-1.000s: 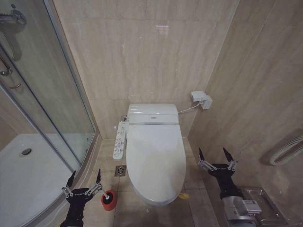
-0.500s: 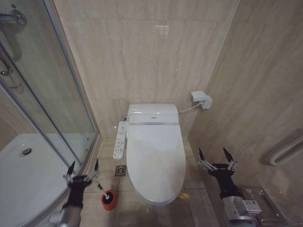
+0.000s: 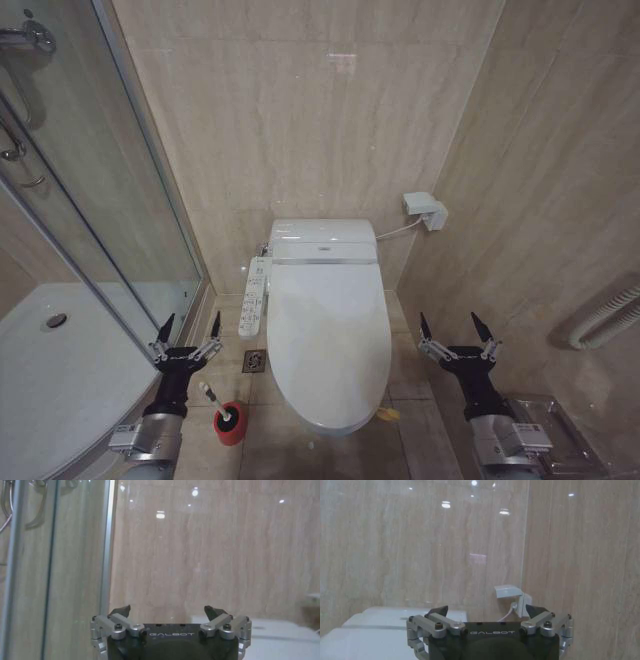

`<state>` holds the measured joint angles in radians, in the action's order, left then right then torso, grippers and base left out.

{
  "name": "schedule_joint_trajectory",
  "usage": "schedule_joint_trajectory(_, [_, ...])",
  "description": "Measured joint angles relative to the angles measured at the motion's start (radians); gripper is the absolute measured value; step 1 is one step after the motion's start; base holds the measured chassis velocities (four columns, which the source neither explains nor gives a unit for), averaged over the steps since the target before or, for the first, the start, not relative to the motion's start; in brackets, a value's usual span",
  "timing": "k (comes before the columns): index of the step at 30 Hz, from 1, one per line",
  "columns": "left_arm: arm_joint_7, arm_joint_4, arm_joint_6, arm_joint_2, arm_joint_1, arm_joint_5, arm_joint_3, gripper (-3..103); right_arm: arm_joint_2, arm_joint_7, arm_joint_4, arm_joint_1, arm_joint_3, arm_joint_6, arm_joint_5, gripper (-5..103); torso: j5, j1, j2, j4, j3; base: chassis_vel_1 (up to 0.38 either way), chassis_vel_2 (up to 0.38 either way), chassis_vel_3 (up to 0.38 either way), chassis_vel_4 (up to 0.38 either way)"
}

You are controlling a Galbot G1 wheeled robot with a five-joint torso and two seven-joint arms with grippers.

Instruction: Open the toilet lid, clean the toilet bowl with a toilet brush, close the toilet lid, and flush.

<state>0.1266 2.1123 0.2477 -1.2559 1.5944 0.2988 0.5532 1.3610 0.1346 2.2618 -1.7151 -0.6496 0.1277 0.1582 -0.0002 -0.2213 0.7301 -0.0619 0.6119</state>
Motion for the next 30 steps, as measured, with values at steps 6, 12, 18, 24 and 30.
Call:
schedule_joint_trajectory(6, [-0.002, -0.035, 0.034, 0.005, 0.009, 0.012, 0.031, 99, 0.000, 0.000, 0.000, 0.000, 0.000, 0.000, 0.000, 100, 0.0001, 0.000, 0.000, 0.0003, 0.000, 0.000, 0.000, 0.000, 0.000])
schedule_joint_trajectory(12, [-0.007, -0.042, 0.039, 0.007, 0.024, 0.016, 0.041, 99, 0.000, 0.000, 0.000, 0.000, 0.000, 0.000, 0.000, 100, 0.0001, 0.000, 0.000, 0.0002, 0.000, 0.000, 0.000, 0.000, 0.000])
schedule_joint_trajectory(18, [-0.017, -0.037, 0.038, 0.007, 0.039, 0.020, 0.045, 99, 0.000, 0.000, 0.000, 0.000, 0.000, 0.000, 0.000, 100, 0.0001, 0.000, 0.000, 0.0003, 0.000, 0.000, 0.000, 0.000, 0.000])
schedule_joint_trajectory(24, [-0.022, -0.062, 0.038, 0.005, 0.028, 0.014, 0.039, 99, 0.000, 0.000, 0.000, 0.000, 0.000, 0.000, 0.000, 100, 0.0001, 0.000, 0.000, 0.0002, 0.000, 0.000, 0.000, 0.000, 0.000])
schedule_joint_trajectory(30, [-0.025, -0.072, 0.037, -0.006, 0.016, 0.003, 0.024, 99, 0.000, 0.000, 0.000, 0.000, 0.000, 0.000, 0.000, 100, 0.0001, 0.000, 0.000, 0.0000, 0.000, -0.021, 0.018, 0.018, -0.019])
